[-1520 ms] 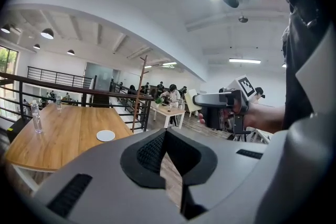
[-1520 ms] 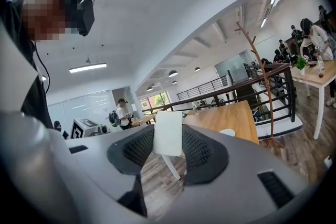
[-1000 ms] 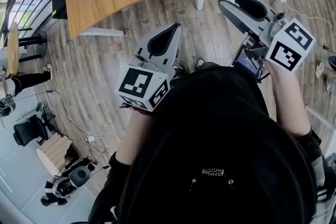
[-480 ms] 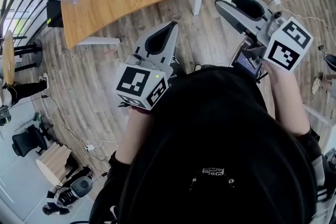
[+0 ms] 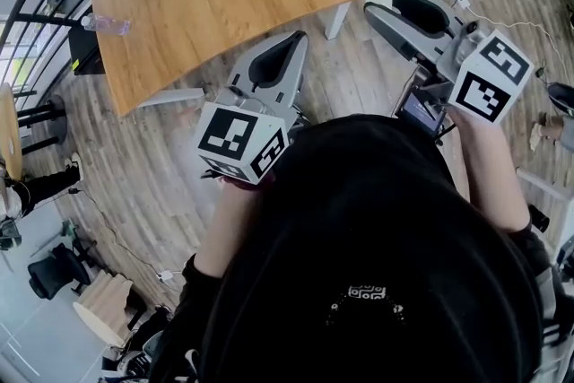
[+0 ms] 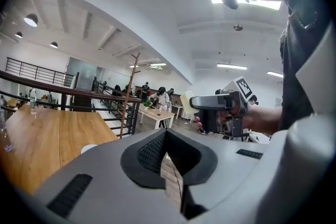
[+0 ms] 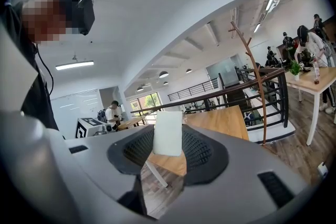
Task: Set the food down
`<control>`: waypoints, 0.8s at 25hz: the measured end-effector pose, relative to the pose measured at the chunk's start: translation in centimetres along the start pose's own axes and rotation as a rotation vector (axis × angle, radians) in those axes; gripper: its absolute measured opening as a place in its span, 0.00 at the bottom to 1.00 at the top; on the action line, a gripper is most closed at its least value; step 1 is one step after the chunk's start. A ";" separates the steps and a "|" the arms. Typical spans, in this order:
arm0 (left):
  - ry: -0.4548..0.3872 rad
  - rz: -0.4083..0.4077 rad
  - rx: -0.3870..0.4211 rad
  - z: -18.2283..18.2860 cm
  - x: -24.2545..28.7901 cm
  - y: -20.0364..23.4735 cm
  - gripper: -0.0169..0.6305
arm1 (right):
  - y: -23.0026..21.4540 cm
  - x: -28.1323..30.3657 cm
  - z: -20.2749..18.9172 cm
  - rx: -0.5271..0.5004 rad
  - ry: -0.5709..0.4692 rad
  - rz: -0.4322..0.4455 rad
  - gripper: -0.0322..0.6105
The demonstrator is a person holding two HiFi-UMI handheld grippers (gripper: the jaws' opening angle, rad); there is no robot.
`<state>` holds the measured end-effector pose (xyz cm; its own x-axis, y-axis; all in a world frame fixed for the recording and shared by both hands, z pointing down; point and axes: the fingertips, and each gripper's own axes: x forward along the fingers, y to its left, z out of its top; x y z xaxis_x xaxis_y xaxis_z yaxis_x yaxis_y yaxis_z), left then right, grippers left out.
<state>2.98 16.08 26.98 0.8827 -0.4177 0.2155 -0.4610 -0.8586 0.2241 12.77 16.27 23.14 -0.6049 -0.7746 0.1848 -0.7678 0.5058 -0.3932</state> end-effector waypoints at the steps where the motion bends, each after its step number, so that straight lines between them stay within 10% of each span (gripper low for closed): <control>1: 0.002 -0.010 0.001 0.1 0.0 0.2 0.03 | 0.0 0.2 0.1 -0.001 0.001 -0.005 0.32; 20: -0.032 -0.049 -0.031 1.6 -5.5 11.8 0.03 | 4.1 12.5 2.0 -0.021 0.018 -0.042 0.32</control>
<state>-7.10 7.80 26.96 0.9064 -0.3851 0.1737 -0.4195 -0.8688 0.2631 2.44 7.90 22.02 -0.5755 -0.7886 0.2166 -0.7967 0.4810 -0.3659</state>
